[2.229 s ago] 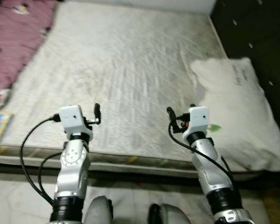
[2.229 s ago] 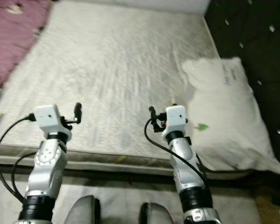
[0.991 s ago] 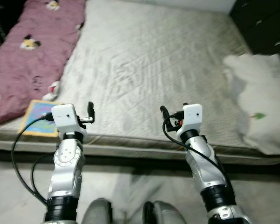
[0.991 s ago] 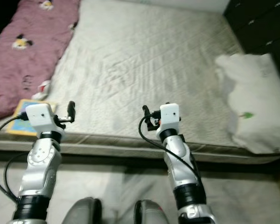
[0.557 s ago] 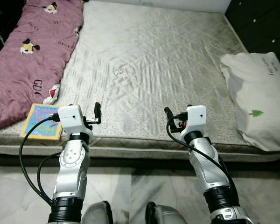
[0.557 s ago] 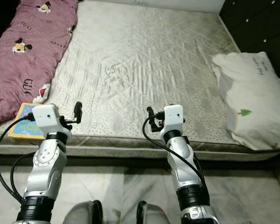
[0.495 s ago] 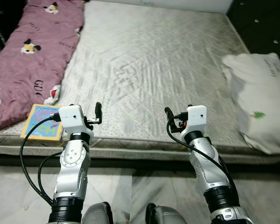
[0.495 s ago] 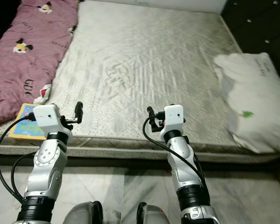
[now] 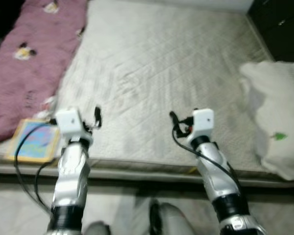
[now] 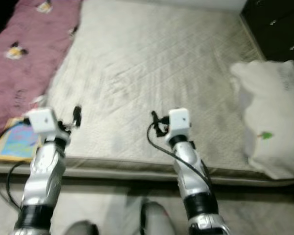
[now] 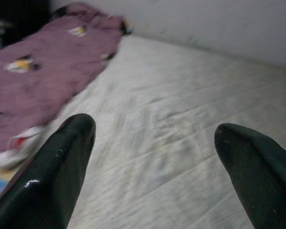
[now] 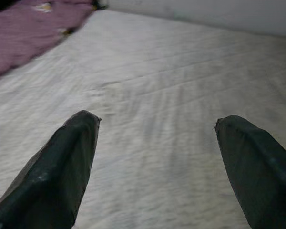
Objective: Clean up the room
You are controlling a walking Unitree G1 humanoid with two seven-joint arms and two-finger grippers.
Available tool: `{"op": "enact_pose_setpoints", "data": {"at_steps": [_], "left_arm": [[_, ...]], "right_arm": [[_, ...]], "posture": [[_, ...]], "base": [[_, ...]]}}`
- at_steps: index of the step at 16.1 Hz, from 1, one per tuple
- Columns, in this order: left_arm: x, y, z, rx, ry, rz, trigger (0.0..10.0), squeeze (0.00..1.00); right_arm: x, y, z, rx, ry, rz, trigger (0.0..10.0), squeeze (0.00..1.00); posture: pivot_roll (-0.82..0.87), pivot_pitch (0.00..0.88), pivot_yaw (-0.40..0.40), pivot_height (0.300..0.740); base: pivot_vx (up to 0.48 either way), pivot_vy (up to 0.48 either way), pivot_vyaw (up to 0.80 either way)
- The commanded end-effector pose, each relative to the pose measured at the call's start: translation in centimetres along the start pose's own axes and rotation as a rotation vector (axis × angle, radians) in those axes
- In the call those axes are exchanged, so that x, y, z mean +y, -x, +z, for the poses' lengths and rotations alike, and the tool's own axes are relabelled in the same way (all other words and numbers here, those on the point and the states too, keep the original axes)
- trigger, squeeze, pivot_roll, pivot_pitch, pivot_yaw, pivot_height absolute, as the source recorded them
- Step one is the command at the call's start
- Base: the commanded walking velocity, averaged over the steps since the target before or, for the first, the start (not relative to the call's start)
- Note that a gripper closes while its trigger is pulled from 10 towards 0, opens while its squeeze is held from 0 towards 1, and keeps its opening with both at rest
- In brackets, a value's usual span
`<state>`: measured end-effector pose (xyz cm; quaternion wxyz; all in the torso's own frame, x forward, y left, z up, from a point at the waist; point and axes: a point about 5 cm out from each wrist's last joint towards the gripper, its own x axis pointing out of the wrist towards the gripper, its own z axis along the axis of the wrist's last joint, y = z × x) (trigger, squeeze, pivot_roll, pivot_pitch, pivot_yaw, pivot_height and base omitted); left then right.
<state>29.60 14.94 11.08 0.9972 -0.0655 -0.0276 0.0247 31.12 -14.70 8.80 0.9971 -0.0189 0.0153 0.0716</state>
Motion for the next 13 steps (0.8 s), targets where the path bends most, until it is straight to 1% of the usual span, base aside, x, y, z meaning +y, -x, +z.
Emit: {"op": "enact_pose_setpoints", "data": {"at_steps": [1,5,6,7,12,13], "left_arm": [[0.96,0.12,-0.24,0.018,-0.027,0.032,10.0,0.0],[1.05,0.09,-0.3,0.025,-0.014,0.048,10.0,0.0],[1.02,0.08,-0.29,0.025,-0.012,0.048,10.0,0.0],[0.99,0.06,-0.28,0.022,-0.012,0.044,10.0,0.0],[0.95,0.04,-0.31,0.025,-0.005,0.037,10.0,0.0],[0.93,0.04,-0.32,0.025,-0.005,0.038,10.0,0.0]], "right_arm": [[0.48,-0.17,0.1,0.002,-0.016,0.009,10.0,0.0],[0.52,-0.27,0.02,0.01,-0.015,0.009,10.0,0.0],[0.5,-0.3,-0.02,0.014,-0.01,0.009,10.0,0.0],[0.49,-0.3,-0.07,0.018,-0.012,0.008,10.0,0.0],[0.55,-0.3,-0.16,0.023,-0.011,0.01,10.0,0.0],[0.54,-0.31,-0.18,0.025,-0.012,0.011,10.0,0.0]], "posture": [[-0.01,0.173,-0.072,0.74],[-0.01,0.169,-0.072,0.74],[-0.01,0.169,-0.072,0.74],[-0.01,0.164,-0.07,0.74],[-0.01,0.158,-0.069,0.74],[-0.01,0.157,-0.07,0.74]], "base": [[0.0,0.0,0.0],[0.0,0.0,0.0],[0.0,0.0,-0.45],[0.0,0.311,-0.8],[0.0,0.48,-0.8],[0.0,0.48,-0.55]]}}
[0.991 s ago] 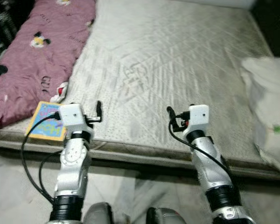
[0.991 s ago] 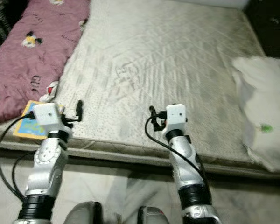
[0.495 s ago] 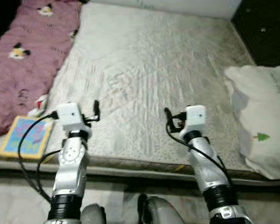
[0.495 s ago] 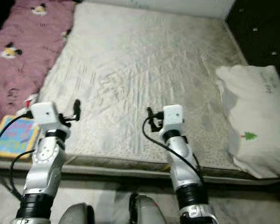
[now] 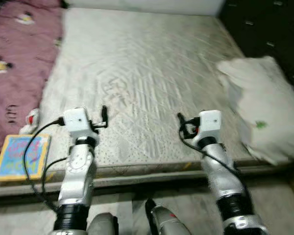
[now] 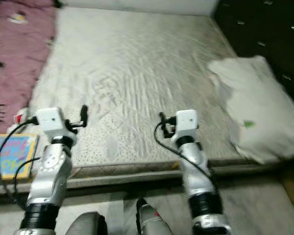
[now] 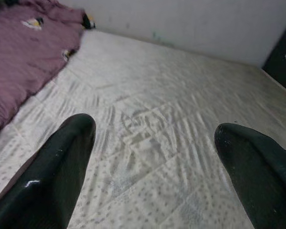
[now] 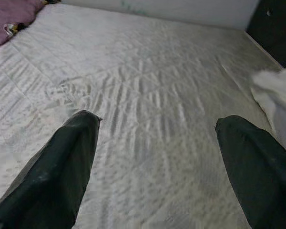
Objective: Clean up the room
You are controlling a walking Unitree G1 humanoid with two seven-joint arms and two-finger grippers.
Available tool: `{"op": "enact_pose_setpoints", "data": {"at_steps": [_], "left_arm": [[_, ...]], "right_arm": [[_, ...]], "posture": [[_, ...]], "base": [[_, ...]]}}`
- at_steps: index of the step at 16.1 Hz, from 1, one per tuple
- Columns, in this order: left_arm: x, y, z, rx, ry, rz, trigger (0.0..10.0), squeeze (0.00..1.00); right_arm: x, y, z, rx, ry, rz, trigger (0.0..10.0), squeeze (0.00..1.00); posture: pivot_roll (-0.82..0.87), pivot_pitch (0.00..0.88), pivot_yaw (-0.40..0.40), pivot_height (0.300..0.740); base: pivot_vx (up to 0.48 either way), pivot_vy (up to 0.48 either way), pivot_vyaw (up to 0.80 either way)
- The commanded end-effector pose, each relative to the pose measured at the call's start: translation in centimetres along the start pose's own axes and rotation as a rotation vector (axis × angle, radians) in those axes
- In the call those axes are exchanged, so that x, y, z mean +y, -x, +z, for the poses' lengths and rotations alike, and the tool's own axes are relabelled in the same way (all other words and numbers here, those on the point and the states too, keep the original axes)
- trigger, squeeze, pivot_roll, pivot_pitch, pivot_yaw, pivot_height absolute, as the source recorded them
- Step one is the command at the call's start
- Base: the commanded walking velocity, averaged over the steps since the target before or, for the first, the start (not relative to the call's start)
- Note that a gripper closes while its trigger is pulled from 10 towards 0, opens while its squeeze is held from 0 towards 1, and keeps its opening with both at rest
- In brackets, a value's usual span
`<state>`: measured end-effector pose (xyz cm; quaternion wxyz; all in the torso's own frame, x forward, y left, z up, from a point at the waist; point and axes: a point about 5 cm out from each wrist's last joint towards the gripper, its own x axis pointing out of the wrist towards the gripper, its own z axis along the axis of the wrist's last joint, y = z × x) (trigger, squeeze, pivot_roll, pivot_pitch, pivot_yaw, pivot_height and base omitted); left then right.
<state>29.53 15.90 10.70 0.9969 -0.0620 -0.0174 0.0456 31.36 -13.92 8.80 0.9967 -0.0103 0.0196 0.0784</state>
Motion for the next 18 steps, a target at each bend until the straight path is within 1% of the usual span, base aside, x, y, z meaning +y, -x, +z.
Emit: {"op": "enact_pose_setpoints", "data": {"at_steps": [1,18], "left_arm": [[-0.1,0.0,-0.08,0.007,0.003,-0.005,10.0,0.0],[-0.09,-0.03,-0.24,0.021,0.002,0.008,10.0,0.0]], "right_arm": [[-0.21,0.03,-0.25,0.02,0.004,-0.001,10.0,0.0],[0.03,-0.03,-0.47,0.037,-0.007,0.021,10.0,0.0]], "posture": [[-0.01,0.157,-0.07,0.74],[-0.01,0.155,-0.07,0.74]], "base": [[0.0,0.48,0.0],[0.0,0.48,0.0]]}}
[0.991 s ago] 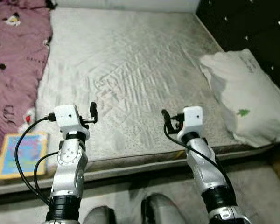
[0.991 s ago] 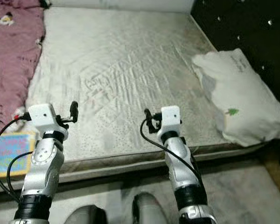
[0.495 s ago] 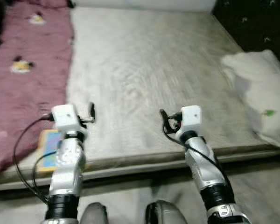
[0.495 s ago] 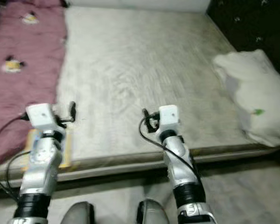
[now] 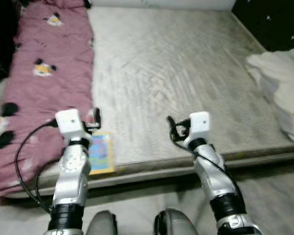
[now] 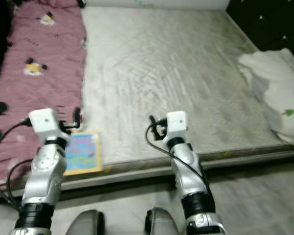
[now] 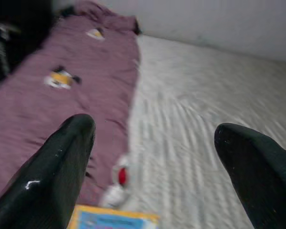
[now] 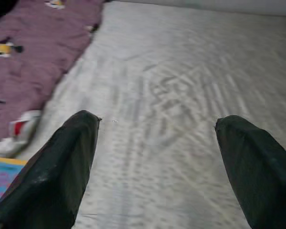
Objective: Clean up the room
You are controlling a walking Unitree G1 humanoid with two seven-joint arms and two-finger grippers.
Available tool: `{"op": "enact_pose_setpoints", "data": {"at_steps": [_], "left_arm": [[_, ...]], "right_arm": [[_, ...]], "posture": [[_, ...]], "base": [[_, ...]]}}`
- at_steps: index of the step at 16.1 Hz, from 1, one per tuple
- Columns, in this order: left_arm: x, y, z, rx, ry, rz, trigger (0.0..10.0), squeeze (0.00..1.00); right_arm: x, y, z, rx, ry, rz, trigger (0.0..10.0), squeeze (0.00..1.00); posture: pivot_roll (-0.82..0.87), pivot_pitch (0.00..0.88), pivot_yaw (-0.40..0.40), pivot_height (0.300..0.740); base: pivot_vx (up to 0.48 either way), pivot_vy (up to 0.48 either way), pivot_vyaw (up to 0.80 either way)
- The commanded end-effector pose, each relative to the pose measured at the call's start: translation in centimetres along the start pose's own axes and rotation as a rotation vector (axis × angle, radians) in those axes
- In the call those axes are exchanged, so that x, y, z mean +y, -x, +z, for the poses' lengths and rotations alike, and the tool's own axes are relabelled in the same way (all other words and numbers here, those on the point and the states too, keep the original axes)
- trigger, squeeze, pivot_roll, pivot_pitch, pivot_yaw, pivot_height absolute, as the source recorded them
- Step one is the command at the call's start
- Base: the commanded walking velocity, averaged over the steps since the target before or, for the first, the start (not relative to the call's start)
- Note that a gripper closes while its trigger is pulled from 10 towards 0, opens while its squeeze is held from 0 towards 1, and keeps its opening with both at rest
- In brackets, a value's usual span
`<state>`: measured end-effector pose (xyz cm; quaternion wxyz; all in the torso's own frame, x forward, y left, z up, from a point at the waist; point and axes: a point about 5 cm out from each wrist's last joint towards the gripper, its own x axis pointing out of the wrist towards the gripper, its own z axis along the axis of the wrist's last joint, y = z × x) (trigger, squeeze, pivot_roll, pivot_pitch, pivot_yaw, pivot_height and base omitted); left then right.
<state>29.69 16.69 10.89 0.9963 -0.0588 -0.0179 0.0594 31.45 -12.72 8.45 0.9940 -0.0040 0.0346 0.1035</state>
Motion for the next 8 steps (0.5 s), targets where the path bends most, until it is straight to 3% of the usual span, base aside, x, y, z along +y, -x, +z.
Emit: {"op": "enact_pose_setpoints", "data": {"at_steps": [1,8], "left_arm": [[-0.84,0.24,-0.47,0.022,0.004,-0.019,10.0,0.0],[-0.71,0.17,-0.28,0.015,-0.008,-0.01,10.0,0.0]], "right_arm": [[-1.15,0.32,0.17,-0.007,0.015,-0.031,10.0,0.0],[-1.09,0.4,0.78,-0.038,0.027,-0.03,10.0,0.0]], "posture": [[-0.01,0.156,-0.068,0.74],[-0.01,0.165,-0.059,0.74]], "base": [[0.0,0.48,0.0],[0.0,0.48,0.0]]}}
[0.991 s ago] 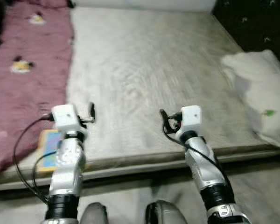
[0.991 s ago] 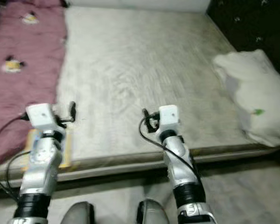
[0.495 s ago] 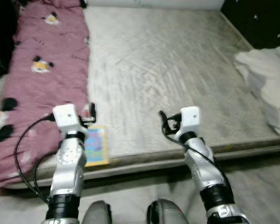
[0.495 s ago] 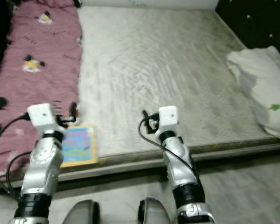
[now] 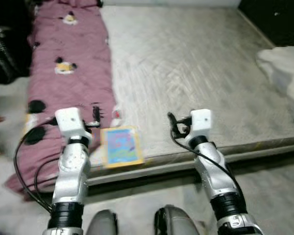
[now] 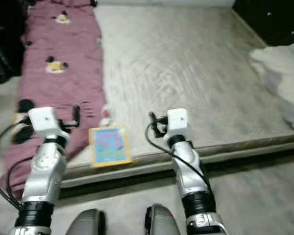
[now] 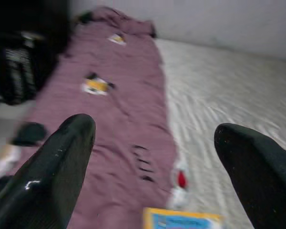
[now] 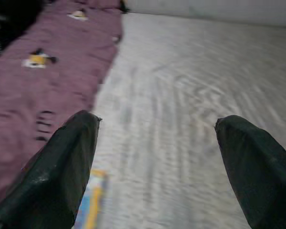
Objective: Clean up the room
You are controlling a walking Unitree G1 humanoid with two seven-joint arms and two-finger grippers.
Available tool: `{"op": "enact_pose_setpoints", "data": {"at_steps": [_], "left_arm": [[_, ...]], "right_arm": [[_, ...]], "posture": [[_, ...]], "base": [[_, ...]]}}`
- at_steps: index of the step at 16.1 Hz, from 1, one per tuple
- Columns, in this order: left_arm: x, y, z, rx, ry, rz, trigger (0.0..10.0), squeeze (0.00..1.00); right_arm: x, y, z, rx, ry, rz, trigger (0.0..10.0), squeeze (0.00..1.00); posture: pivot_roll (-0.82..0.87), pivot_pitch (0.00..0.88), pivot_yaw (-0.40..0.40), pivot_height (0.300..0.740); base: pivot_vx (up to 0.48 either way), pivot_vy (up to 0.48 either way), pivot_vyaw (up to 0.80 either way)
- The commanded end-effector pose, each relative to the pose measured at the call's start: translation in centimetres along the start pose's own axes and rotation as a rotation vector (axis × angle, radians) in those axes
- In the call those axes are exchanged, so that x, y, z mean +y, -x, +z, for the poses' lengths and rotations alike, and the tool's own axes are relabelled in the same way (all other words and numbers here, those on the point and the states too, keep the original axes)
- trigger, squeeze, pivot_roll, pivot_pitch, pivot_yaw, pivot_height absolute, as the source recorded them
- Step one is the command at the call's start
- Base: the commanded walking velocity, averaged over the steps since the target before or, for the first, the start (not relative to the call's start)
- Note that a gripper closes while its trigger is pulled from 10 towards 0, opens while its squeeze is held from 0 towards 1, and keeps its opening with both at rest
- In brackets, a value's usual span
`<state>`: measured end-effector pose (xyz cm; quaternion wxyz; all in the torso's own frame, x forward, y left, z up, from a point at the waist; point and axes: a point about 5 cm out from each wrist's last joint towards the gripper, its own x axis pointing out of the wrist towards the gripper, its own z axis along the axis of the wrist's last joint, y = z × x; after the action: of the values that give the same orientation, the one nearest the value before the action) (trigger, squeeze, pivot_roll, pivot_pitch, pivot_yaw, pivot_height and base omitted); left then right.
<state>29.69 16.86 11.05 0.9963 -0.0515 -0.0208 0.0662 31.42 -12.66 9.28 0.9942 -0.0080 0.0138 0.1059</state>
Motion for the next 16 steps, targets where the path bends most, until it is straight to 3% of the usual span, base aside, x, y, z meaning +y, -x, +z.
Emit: {"op": "enact_pose_setpoints", "data": {"at_steps": [1,5,10,12,16], "left_arm": [[-0.7,0.2,-0.3,0.008,0.004,-0.007,10.0,0.0],[-0.1,0.3,0.3,-0.021,-0.079,0.034,10.0,0.0],[0.1,0.6,0.3,-0.021,-0.053,0.009,10.0,0.0],[0.8,1.3,0.8,-0.06,-0.119,0.027,10.0,0.0],[1.4,2.6,1.3,-0.129,-0.309,0.003,10.0,0.0]], "right_arm": [[-1.1,0.3,0.0,0.0,0.019,-0.03,10.0,0.0],[-0.9,0.4,0.3,-0.009,0.022,-0.023,10.0,0.0],[-0.8,0.6,0.5,-0.021,-0.007,-0.029,10.0,0.0],[-1.1,1.2,1.5,-0.074,-0.098,-0.053,10.0,0.0],[-1.2,2.4,2.6,-0.149,0.032,-0.071,10.0,0.0]], "posture": [[-0.01,0.168,-0.058,0.74],[0.0,0.173,-0.055,0.74],[0.0,0.17,-0.053,0.74],[0.0,0.171,-0.049,0.74],[0.0,0.167,-0.037,0.74]], "base": [[0.0,0.472,0.0],[0.0,0.118,0.0],[0.0,0.0,0.0],[0.0,0.0,0.0],[0.0,0.0,0.0]]}}
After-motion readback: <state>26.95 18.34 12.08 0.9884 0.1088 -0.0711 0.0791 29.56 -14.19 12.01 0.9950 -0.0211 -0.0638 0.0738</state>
